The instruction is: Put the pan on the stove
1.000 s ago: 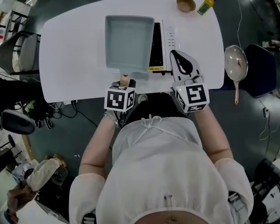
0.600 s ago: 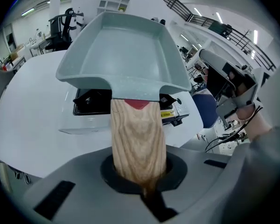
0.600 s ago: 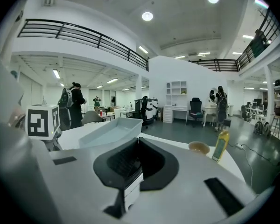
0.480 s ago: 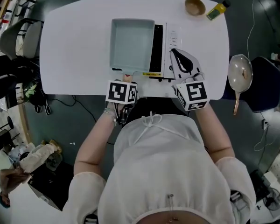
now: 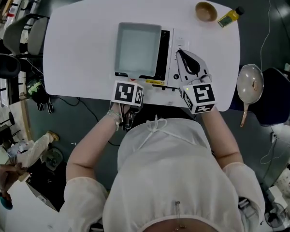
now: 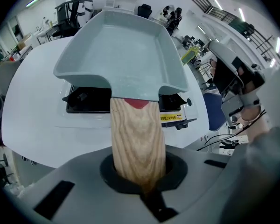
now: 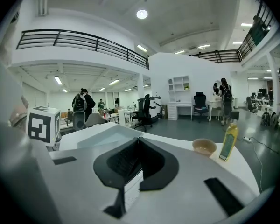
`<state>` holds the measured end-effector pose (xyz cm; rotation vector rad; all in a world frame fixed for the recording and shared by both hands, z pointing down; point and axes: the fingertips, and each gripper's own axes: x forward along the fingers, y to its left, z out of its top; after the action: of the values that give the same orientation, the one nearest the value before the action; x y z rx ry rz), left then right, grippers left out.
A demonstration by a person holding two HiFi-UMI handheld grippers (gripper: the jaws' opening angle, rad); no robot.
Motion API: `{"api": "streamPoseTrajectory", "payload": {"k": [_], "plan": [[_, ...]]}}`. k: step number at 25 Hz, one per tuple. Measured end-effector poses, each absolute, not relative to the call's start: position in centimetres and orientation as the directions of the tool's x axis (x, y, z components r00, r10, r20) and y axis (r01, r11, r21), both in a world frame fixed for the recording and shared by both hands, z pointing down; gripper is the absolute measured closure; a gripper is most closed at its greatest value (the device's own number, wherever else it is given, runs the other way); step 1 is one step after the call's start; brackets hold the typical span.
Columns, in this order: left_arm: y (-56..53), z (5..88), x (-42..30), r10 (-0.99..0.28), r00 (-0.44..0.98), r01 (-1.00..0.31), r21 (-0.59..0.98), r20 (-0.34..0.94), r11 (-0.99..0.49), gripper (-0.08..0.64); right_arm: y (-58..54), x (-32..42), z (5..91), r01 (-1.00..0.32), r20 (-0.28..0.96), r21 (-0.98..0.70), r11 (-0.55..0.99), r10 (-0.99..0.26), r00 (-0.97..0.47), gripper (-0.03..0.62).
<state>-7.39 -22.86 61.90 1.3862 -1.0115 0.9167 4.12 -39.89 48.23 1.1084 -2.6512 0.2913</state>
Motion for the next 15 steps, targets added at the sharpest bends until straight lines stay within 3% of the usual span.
{"api": "streamPoseTrajectory", "payload": {"k": [5, 11, 15], "plan": [[-23.2, 61.4, -7.1, -0.007, 0.347, -0.938, 0.347, 0.938, 0.017, 0.537, -40.2, 4.2, 49.1, -0.711, 0.325, -0.096, 0.697, -0.653, -0.684, 0.586], [-24.5, 61.1, -7.4, 0.0, 0.33, -0.935, 0.327, 0.944, -0.133, 0.512, -40.6, 4.1, 49.5, -0.709, 0.34, -0.092, 0.699, -0.647, -0.682, 0.586], [-24.9, 60.4, -6.8, -0.019, 0.374, -0.915, 0.366, 0.927, -0.17, 0.365, -40.4, 3.8, 49.3, -0.712, 0.348, -0.083, 0.698, -0.649, -0.677, 0.586]]}}
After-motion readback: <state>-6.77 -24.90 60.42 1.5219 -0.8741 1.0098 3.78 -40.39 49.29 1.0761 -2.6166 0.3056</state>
